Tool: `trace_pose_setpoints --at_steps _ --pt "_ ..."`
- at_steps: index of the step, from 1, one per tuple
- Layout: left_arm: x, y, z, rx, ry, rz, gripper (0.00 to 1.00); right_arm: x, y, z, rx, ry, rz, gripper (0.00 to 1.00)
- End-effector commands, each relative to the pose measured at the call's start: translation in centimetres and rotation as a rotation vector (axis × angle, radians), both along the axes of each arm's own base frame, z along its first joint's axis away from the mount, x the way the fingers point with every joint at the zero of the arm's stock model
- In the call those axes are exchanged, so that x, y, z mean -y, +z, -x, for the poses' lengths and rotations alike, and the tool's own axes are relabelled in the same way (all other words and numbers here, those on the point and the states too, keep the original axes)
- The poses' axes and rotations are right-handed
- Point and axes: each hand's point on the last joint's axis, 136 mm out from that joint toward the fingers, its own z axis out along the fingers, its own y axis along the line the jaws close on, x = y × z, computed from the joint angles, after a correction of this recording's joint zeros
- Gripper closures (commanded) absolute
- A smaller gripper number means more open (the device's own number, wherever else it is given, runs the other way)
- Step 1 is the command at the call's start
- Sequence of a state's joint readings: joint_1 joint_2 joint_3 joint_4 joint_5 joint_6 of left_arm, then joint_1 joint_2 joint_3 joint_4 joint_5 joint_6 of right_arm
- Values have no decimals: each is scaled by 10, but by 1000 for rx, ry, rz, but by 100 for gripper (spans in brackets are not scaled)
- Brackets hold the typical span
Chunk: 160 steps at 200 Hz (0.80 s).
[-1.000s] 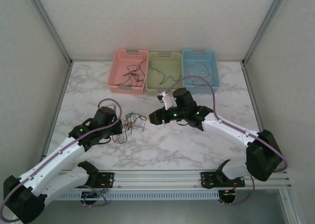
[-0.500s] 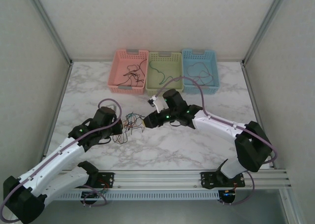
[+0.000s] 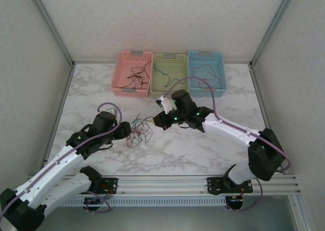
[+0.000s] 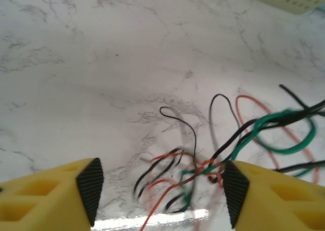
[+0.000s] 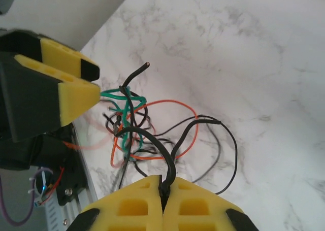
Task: Untangle the cables
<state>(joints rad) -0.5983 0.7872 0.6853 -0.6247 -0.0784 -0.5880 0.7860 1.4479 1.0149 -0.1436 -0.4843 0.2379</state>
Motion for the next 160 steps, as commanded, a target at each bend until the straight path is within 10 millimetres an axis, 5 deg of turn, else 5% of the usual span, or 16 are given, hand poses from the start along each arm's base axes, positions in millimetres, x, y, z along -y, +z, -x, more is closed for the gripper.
trace_pose_setpoints --at_steps 1,58,160 --pt "-9 20 2 45 45 28 31 19 16 -9 59 -67 -34 100" --pt "14 5 8 -4 -33 128 35 34 25 -21 56 -118 -47 100" --pt "44 -21 15 -52 -131 260 40 32 39 -36 -32 -170 -96 100"
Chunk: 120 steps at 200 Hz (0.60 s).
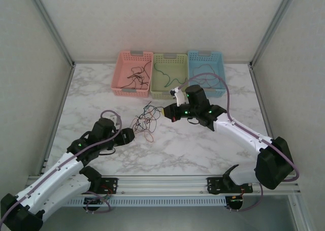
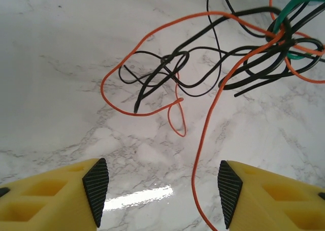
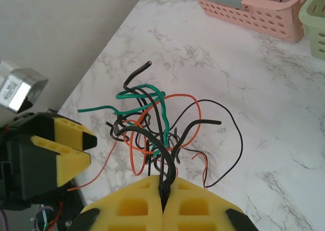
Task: Untangle the cables
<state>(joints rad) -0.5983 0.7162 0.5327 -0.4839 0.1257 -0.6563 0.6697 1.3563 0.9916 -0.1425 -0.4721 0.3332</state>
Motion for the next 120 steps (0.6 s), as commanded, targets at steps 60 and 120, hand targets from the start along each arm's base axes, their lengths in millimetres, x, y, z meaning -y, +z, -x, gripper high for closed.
trace_pose_setpoints --at_steps 60,120 --pt "31 -7 -18 -33 -71 37 45 -9 12 -3 -25 28 -37 100" --pt "32 -9 -26 -36 -64 2 85 -7 12 -3 -13 31 -19 100"
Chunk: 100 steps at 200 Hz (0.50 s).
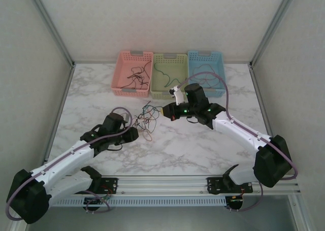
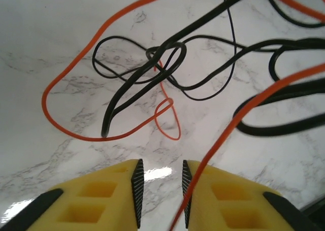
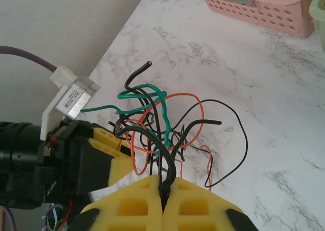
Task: Untangle the cables
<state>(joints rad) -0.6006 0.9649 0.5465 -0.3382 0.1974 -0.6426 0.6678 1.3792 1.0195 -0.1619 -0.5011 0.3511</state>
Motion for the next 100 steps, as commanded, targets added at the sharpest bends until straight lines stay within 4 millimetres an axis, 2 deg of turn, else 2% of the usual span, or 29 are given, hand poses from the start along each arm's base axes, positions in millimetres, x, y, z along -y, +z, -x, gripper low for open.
trace_pose_setpoints --at_steps 1,19,57,76,100 --pt "5 21 -10 60 -1 18 86 -3 11 -3 25 17 -11 100" --pt "-2 25 -9 72 20 -6 100 2 8 -7 36 0 4 100" --pt "-41 38 -9 113 147 -136 100 33 0 -29 40 -106 40 100" --pt "-63 55 -6 151 221 -180 100 65 -12 -49 31 -217 81 100" --pt "-91 85 1 216 312 -208 100 113 -39 -71 -22 -404 170 100"
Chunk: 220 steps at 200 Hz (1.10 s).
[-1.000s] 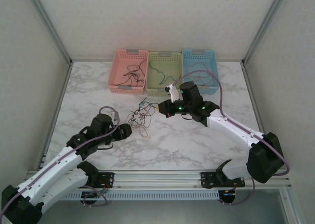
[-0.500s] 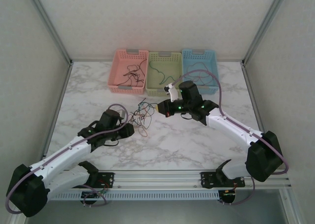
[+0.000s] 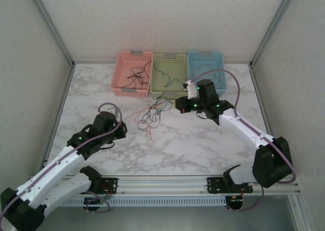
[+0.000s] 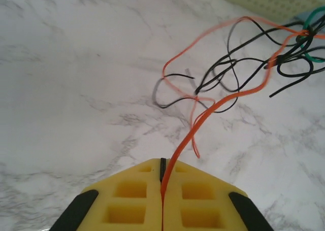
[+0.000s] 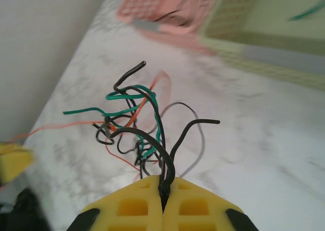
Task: Untangle the cables
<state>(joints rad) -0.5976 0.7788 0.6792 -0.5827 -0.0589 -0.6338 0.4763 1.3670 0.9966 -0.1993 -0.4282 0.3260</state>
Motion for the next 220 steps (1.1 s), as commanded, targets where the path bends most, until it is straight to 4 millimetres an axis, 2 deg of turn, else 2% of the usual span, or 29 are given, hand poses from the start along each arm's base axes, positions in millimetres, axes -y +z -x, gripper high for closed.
trace_pose_setpoints --at_steps 1,17,38,65,85,113,143,201,220 --pt "-43 26 8 53 147 -85 100 47 -24 -16 -31 -176 100 100" --pt "-58 48 16 113 195 -71 100 76 -44 -25 -73 -299 169 100" --pt "-74 73 27 179 239 -44 100 102 -66 -28 -126 -394 226 100" --pt "-93 102 43 248 281 -22 100 124 -84 -28 -164 -475 281 100" --pt "-99 114 50 270 273 -27 100 125 -89 -25 -177 -477 272 100" --pt "-79 116 47 263 187 17 100 115 -78 -23 -156 -449 206 100" --pt "-49 126 32 254 93 62 100 112 -67 -19 -141 -429 185 100" --pt "-7 192 -9 324 -20 66 100 115 -73 -10 -165 -434 185 100" --pt "14 211 -21 330 -81 100 100 118 -81 -4 -197 -439 207 100"
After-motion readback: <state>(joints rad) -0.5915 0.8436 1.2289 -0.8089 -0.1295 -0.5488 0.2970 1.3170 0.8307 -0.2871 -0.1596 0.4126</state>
